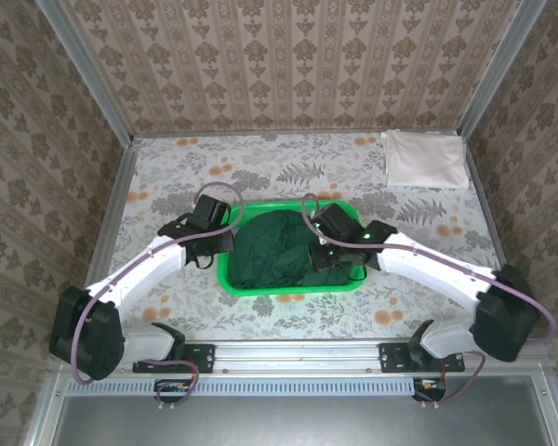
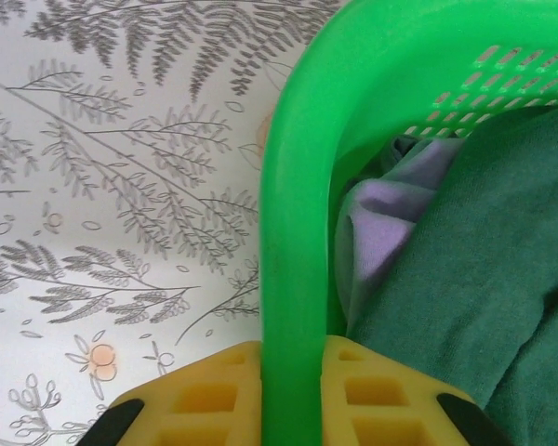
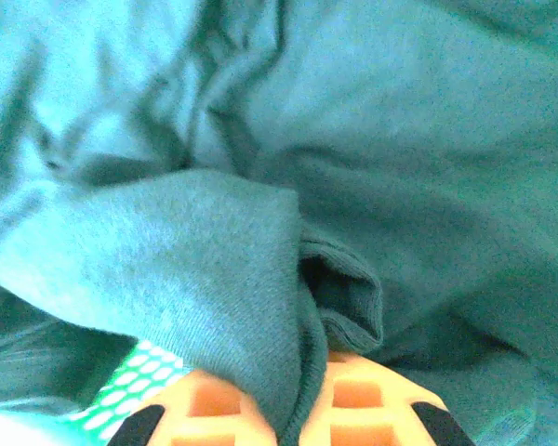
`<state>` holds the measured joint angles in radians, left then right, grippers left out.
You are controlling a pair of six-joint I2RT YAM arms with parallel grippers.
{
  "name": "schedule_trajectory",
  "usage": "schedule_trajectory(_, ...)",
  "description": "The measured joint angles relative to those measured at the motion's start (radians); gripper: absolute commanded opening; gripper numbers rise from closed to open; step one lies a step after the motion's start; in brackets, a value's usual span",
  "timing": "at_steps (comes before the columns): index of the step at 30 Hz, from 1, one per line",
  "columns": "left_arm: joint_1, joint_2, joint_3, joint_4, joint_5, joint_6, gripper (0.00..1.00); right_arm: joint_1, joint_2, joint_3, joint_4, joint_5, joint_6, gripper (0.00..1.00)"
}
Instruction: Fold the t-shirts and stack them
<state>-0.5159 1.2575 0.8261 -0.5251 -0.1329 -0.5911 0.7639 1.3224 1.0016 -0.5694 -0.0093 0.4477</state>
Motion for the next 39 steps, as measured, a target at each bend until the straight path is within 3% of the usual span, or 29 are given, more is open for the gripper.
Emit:
schedule_trajectory(5, 0.02, -0.005, 0.0, -0.021, -0.055, -0.05, 0.0, -0.019, -0.233, 0.071, 0.107, 0.056, 0.0, 0.0)
schedule_trajectory(11, 0.093, -0.013, -0.001, -0.03, -0.093, -0.139, 0.0, -0.127, -0.426, 0.177, 0.193, 0.189, -0.004, 0.0)
schedule_trajectory(17, 0.208, -0.034, -0.002, -0.061, -0.167, -0.253, 0.0, -0.313, -0.498, 0.275, 0.184, 0.277, -0.015, 0.0)
schedule_trajectory(23, 0.34, -0.037, -0.002, -0.112, -0.232, -0.359, 0.0, -0.367, -0.483, 0.35, 0.163, 0.28, -0.03, 0.0)
schedule_trajectory(30, 0.533, -0.049, -0.001, -0.131, -0.268, -0.484, 0.0, -0.394, -0.495, 0.194, 0.169, 0.231, 0.004, 0.0)
schedule_trajectory(39, 0.71, 0.042, 0.009, -0.085, -0.266, -0.657, 0.0, -0.36, -0.368, -0.211, 0.385, -0.017, 0.137, 0.0)
